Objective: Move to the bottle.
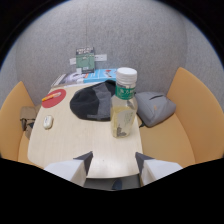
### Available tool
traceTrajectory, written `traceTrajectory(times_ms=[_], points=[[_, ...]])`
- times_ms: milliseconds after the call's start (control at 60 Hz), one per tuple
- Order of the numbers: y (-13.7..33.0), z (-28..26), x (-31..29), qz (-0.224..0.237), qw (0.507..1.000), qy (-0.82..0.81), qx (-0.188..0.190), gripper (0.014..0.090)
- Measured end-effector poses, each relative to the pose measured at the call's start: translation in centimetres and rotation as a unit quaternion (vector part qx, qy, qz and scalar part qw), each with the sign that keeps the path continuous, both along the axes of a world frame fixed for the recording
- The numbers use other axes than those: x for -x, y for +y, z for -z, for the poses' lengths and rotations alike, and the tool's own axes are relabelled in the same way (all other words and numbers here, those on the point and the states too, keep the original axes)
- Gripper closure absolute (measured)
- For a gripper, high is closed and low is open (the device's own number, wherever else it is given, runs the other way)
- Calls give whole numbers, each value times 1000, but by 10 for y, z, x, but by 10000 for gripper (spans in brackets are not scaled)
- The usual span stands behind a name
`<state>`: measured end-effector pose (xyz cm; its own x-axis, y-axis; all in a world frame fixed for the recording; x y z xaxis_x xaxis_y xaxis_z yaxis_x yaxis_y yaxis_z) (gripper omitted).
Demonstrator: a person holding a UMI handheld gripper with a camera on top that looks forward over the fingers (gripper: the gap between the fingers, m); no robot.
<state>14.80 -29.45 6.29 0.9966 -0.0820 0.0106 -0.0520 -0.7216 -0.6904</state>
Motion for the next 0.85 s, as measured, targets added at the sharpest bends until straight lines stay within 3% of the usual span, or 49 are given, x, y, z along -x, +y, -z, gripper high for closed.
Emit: traceTrajectory(times_ms=[383,850], points=[[67,21,-10,-36,999,1,-3,179],[69,24,-13,-25,1000,1,-3,171]])
